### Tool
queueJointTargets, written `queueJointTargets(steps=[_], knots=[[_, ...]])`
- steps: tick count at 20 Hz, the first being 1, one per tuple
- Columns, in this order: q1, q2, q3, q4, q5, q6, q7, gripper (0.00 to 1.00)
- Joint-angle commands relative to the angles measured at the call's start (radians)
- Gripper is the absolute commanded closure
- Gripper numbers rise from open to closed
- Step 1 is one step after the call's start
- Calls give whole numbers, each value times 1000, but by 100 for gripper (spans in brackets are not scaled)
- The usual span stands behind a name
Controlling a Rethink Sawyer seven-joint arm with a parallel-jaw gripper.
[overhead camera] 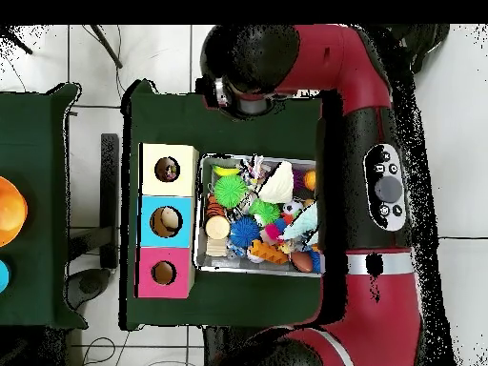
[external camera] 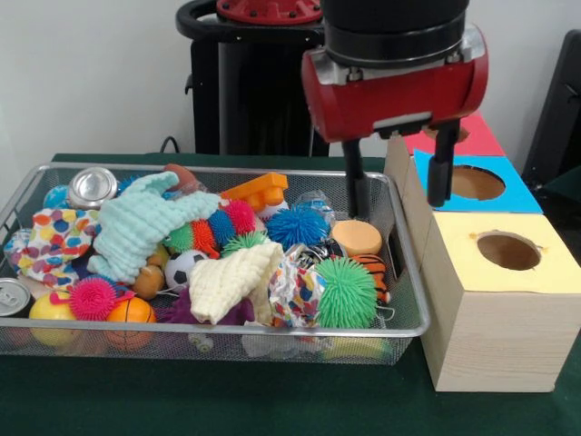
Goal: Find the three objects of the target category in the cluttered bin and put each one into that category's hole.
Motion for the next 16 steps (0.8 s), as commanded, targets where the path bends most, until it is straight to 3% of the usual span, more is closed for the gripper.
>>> queueJointTargets(steps=[1,16], knots=[[8,111,67,-208,-99,163,-416,0],[13,167,106,-362,-159,257,-530,0]])
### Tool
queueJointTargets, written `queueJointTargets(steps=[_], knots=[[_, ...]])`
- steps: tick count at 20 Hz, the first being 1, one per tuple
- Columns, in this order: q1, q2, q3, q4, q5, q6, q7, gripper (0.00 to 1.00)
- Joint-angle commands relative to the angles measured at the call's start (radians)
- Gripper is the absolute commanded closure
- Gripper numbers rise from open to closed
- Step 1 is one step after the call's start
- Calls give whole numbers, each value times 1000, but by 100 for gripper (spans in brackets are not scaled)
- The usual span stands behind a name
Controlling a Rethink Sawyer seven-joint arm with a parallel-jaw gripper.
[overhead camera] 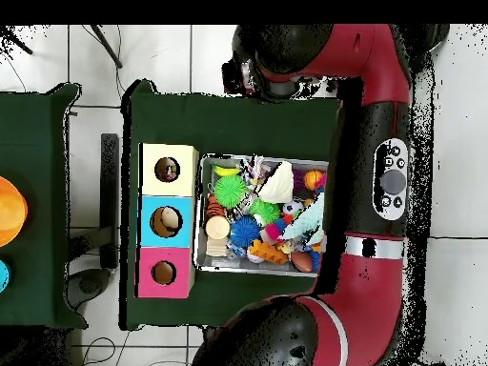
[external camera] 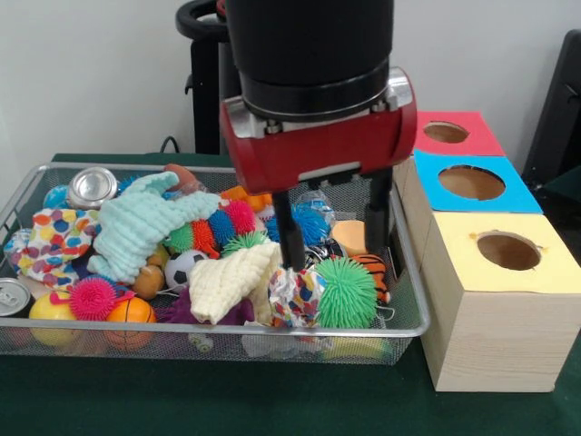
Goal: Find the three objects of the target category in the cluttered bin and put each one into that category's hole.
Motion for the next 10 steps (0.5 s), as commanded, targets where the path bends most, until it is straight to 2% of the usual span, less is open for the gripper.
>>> queueJointTargets(steps=[1,4,10], knots=[[4,43,77,-109,-98,156,-379,0],[3,41,79,-115,-107,166,-389,0],[-1,18,53,-69,-84,133,-379,0]])
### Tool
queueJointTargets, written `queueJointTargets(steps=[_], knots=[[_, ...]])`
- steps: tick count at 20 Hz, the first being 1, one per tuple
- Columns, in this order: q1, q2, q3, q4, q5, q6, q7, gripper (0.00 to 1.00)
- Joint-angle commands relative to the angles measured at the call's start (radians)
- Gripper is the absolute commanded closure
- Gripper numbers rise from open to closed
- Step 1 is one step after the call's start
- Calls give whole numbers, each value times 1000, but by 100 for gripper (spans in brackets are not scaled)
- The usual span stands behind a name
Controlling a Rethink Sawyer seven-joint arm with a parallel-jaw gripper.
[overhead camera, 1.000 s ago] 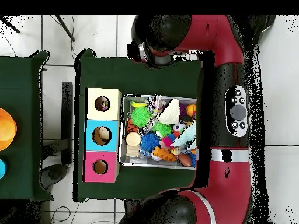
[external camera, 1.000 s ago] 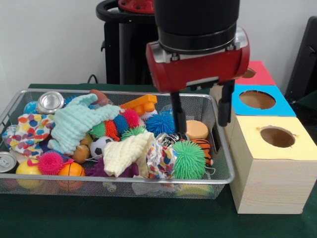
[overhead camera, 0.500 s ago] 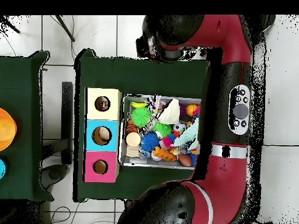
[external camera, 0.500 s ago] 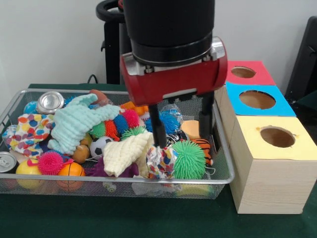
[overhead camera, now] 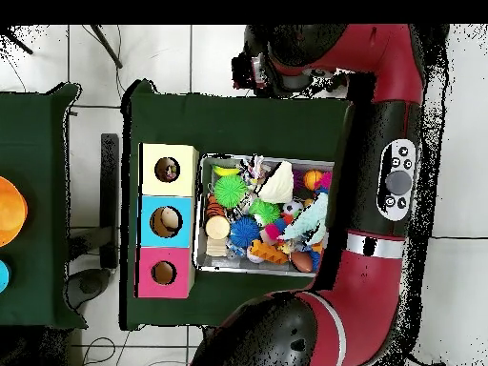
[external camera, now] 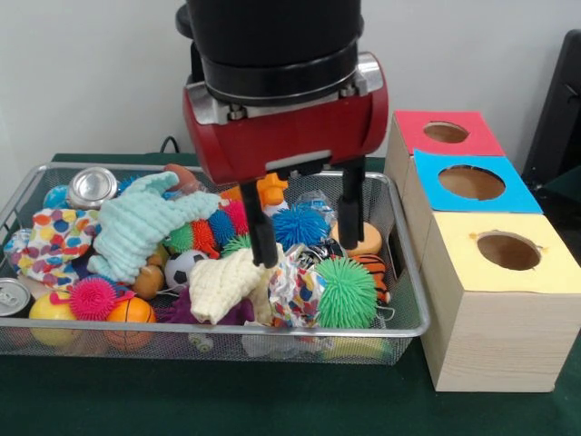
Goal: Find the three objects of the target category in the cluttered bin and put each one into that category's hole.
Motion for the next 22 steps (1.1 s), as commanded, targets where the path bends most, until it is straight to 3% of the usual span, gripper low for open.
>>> queueJointTargets(steps=[1,11,17,22], knots=[[-2,-4,25,25,-50,73,-322,0],[-26,-39,-27,193,4,-83,-301,0],[-48,-34,-26,247,5,-151,-309,0],[-59,-15,-11,244,-3,-172,-331,0]])
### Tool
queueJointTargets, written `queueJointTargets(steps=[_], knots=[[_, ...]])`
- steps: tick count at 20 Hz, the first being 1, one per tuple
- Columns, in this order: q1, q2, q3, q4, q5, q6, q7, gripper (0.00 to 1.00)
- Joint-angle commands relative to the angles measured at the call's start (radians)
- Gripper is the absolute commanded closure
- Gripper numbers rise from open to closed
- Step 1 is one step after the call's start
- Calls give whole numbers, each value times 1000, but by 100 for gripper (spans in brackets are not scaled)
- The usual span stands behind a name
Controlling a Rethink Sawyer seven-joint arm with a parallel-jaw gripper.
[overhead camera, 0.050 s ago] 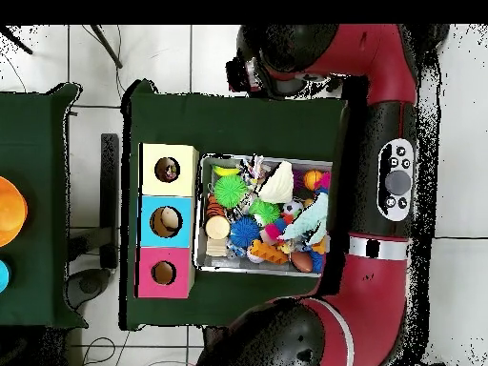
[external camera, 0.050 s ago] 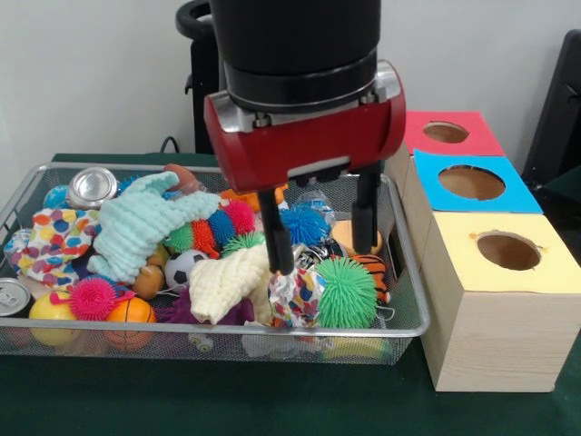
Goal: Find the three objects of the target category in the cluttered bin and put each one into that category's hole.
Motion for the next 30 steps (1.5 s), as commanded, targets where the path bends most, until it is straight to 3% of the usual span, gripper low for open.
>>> queueJointTargets(steps=[1,14,27,30], knots=[[-43,17,-8,140,-11,-87,-326,0],[-35,52,19,39,-43,-8,-387,0],[-66,65,5,120,-22,-83,-416,0],[-71,79,9,109,-26,-79,-441,0]])
